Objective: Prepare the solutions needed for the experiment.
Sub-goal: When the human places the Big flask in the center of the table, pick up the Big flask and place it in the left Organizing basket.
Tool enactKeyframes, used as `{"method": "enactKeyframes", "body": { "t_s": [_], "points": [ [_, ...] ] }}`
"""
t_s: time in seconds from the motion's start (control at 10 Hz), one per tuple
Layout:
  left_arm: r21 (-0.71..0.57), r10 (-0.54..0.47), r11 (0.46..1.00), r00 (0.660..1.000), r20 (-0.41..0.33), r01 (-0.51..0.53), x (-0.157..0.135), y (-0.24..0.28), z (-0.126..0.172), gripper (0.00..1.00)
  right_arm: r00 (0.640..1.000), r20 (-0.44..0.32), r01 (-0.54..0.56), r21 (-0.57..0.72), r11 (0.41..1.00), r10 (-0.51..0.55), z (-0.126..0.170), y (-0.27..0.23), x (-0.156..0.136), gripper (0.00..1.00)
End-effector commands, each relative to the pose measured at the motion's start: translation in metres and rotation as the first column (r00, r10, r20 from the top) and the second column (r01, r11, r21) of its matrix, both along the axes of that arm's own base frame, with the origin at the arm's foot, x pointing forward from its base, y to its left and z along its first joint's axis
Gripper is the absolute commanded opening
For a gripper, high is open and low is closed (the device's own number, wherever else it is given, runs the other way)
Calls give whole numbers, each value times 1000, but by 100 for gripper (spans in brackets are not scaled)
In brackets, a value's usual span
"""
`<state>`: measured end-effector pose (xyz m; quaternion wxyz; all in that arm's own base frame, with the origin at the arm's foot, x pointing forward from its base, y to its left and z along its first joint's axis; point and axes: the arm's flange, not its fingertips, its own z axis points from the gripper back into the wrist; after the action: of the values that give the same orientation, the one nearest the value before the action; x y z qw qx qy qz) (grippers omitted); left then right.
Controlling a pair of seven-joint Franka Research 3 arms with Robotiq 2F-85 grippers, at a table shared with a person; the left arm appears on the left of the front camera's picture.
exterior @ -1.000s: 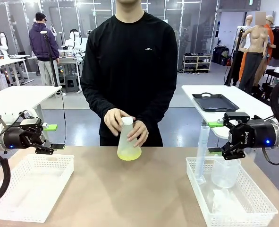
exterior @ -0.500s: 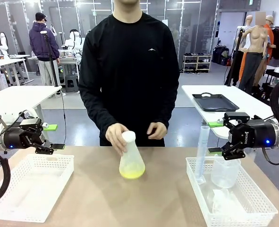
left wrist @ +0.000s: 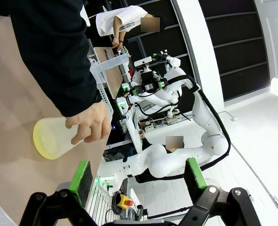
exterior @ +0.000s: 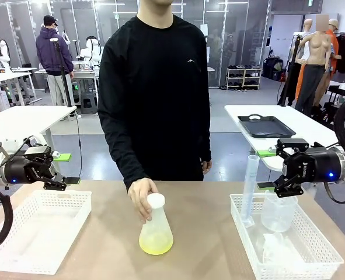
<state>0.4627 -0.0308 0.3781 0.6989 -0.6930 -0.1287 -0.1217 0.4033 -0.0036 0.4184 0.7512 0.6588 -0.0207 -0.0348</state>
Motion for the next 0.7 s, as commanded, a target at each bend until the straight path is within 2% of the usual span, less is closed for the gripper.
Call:
{"method": "enactKeyframes", "body": {
  "t_s": [0.0,0.3,0.6],
  "points": [
    [-5,3,1000,1000,2,-3,-1,-1,2,100,1000,7,-2,6,1000,2,3,1,0,100],
    [-1,-2,1000,1000,4,2,3,-4,2,100,1000,7,-2,6,1000,2,3,1,0,100],
    [-32,-43,998,993,113,47,20,-52,30,100,1000,7,-2,6,1000,2,3,1,0,100]
  ]
}}
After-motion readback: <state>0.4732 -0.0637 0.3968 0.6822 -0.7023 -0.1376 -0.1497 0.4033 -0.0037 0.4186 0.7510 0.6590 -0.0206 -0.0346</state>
